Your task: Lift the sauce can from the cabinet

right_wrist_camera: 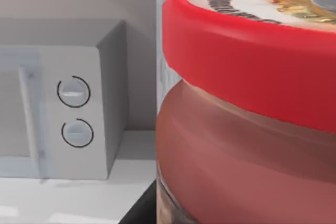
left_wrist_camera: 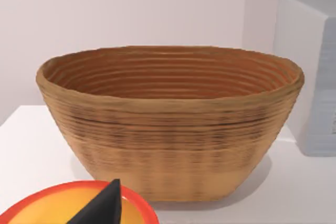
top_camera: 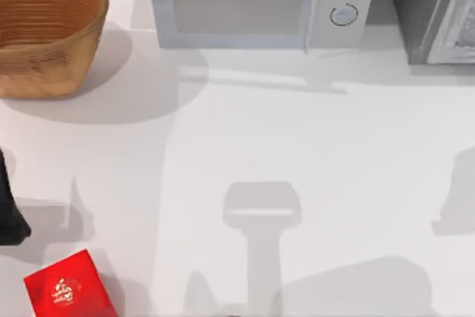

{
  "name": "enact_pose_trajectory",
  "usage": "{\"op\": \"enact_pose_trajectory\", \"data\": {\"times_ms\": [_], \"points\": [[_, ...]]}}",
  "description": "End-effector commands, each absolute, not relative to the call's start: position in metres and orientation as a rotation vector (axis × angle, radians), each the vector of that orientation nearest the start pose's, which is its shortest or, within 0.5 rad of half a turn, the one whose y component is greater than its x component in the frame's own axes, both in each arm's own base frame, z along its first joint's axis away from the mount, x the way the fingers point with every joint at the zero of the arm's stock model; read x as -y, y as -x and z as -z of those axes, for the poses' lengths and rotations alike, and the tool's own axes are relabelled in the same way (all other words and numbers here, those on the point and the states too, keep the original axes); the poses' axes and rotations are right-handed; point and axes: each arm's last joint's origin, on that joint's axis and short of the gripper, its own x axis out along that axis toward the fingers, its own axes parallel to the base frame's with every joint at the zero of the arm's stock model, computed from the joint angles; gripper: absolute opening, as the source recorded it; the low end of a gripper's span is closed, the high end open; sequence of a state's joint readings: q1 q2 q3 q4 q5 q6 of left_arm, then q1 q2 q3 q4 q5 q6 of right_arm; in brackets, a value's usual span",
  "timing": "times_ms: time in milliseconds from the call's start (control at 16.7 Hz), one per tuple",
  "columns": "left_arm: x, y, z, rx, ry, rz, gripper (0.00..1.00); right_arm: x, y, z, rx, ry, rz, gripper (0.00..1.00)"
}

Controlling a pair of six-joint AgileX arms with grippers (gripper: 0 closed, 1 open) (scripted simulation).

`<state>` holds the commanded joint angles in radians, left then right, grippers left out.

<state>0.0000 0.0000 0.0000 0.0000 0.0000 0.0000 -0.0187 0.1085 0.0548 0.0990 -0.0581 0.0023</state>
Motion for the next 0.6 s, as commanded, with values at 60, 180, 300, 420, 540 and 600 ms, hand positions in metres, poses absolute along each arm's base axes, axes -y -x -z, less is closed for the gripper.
{"op": "enact_pose_trajectory", "data": {"times_ms": [60,180,300,420,540,600], "points": [[0.001,-0.106,-0.160,0.000,0.000,0.000,1.00,0.001,-0.113,-0.188,0.063,0.005,-0.060,0.00],[0.001,-0.106,-0.160,0.000,0.000,0.000,1.00,0.002,-0.123,-0.204,0.090,0.012,-0.114,0.00],[0.001,-0.106,-0.160,0.000,0.000,0.000,1.00,0.003,-0.140,-0.218,0.101,0.021,-0.181,0.00],[0.001,-0.106,-0.160,0.000,0.000,0.000,1.00,0.005,-0.163,-0.225,0.094,0.026,-0.258,0.00],[0.001,-0.106,-0.160,0.000,0.000,0.000,1.00,0.009,-0.192,-0.225,0.074,0.027,-0.339,0.00],[0.001,-0.106,-0.160,0.000,0.000,0.000,1.00,0.012,-0.207,-0.221,0.061,0.025,-0.380,0.00]]}}
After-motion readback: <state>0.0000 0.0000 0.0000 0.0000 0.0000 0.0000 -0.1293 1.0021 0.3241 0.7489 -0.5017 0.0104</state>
